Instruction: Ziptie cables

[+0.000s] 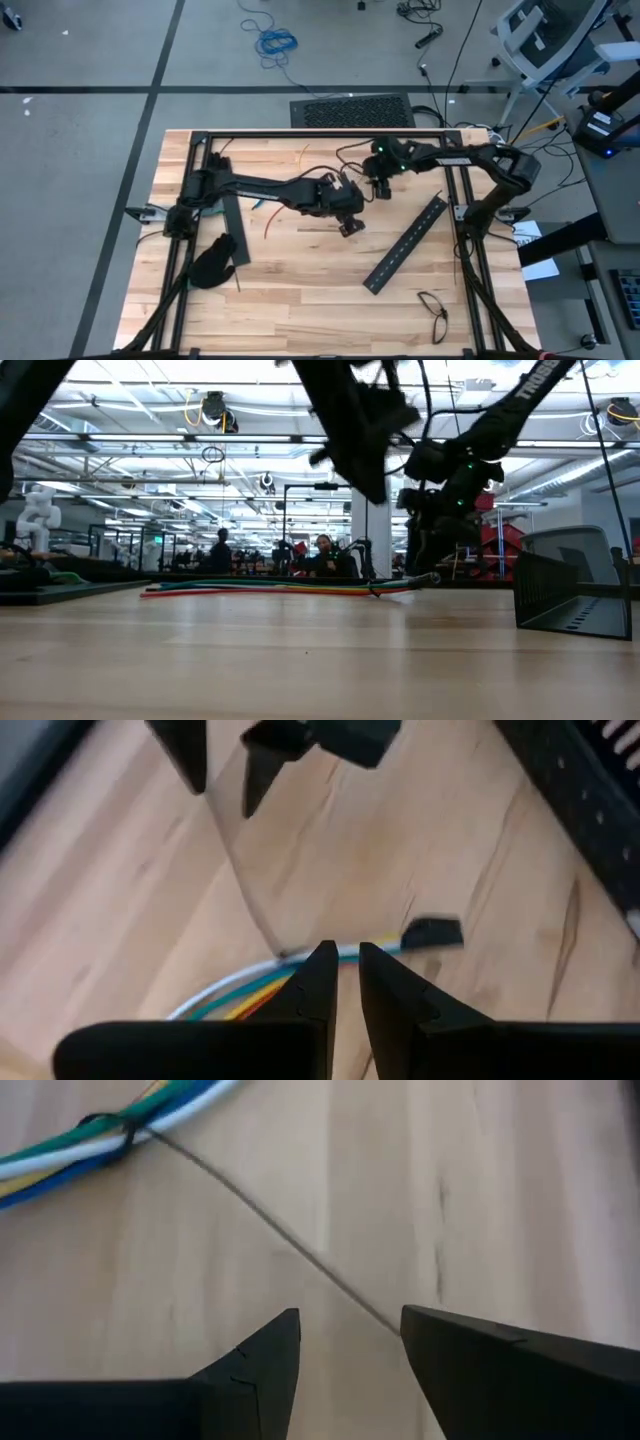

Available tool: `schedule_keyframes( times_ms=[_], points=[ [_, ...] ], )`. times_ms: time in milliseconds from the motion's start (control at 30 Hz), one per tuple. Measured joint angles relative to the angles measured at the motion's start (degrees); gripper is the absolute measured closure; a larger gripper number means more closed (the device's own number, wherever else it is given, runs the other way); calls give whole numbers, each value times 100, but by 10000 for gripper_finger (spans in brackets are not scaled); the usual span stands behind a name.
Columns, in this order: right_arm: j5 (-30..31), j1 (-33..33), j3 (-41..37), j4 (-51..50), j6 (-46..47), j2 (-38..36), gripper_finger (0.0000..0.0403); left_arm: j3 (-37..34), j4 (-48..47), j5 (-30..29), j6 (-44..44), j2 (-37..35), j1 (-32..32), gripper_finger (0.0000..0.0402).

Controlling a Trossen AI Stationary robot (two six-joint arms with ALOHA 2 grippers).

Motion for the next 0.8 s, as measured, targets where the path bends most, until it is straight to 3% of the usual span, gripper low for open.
schedule_keyframes(
  times_ms=[300, 467, 800],
  points=[
    [-216, 82, 734, -808, -425, 76, 232, -105, -841, -1648, 46, -985, -417, 357],
    [-193, 142, 772, -878, -589, 203, 232, -259, -1486, -2284, -543, -1243, -596, 357],
    [-12, 386, 762, -719, -702, 654, 232, -530, -1754, -2572, -1004, -1264, -917, 357]
  ],
)
